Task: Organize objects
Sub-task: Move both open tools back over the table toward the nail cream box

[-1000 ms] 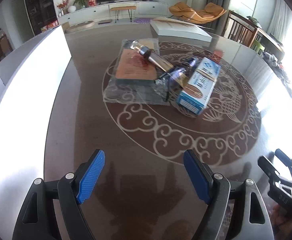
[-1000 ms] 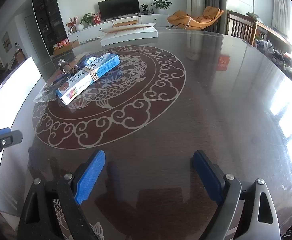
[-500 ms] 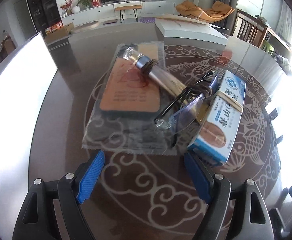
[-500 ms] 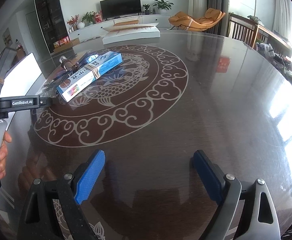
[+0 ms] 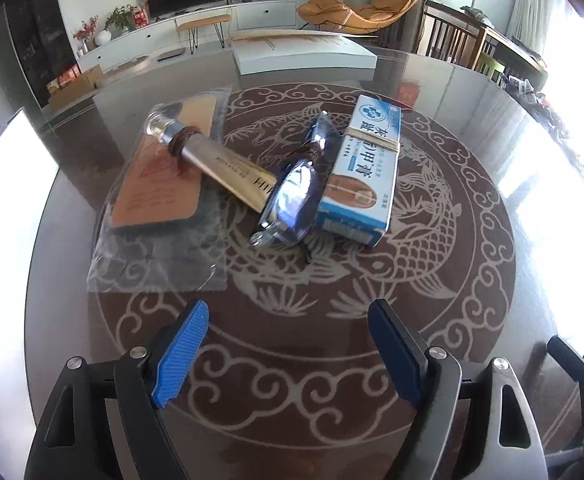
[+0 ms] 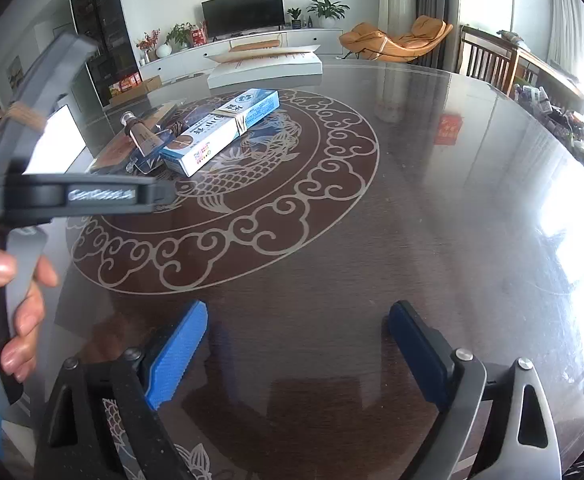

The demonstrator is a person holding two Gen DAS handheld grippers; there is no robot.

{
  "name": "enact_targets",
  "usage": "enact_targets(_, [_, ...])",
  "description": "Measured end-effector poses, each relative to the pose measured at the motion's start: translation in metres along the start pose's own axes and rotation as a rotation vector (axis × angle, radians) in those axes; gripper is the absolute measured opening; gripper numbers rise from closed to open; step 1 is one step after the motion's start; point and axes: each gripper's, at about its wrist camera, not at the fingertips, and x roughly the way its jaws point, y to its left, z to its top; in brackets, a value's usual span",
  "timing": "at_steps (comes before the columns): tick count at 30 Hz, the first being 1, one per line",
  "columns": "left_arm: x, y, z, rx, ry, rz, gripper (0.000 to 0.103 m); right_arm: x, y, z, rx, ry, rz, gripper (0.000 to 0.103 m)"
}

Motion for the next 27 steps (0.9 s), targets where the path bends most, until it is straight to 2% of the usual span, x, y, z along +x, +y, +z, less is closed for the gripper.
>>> enact_targets(5, [-0.006,0.025,-0.021,-0.028,0.007,-0.018,0.081,0.002,0.002,0.0,-0.012,0.007,-0.011,0.096])
enact_targets(10, [-0.007,0.027,-0.034,0.005,-0.011,0.015,0.083,0.002,0.002,0.0,-0.018,0.009,-0.015,0.096])
enact_targets(12, [-0.008,0.026,-0.039,0.008,-0.014,0.011,0.09,0.002,0.002,0.0,-0.02,0.009,-0.015,0.096])
enact_targets(14, [-0.008,0.027,-0.044,0.0,-0.017,0.018,0.103,0.002,0.002,0.0,-0.022,0.01,-0.014,0.097])
enact_targets(24, [-0.011,0.036,-0.057,0.032,-0.076,-0.004,0.103,0.004,0.0,0.001,-0.018,0.014,0.012,0.102])
enact_targets(27, [-0.011,0.036,-0.057,0.022,-0.083,0.0,0.103,0.013,0.004,0.012,-0.015,0.055,-0.022,0.102])
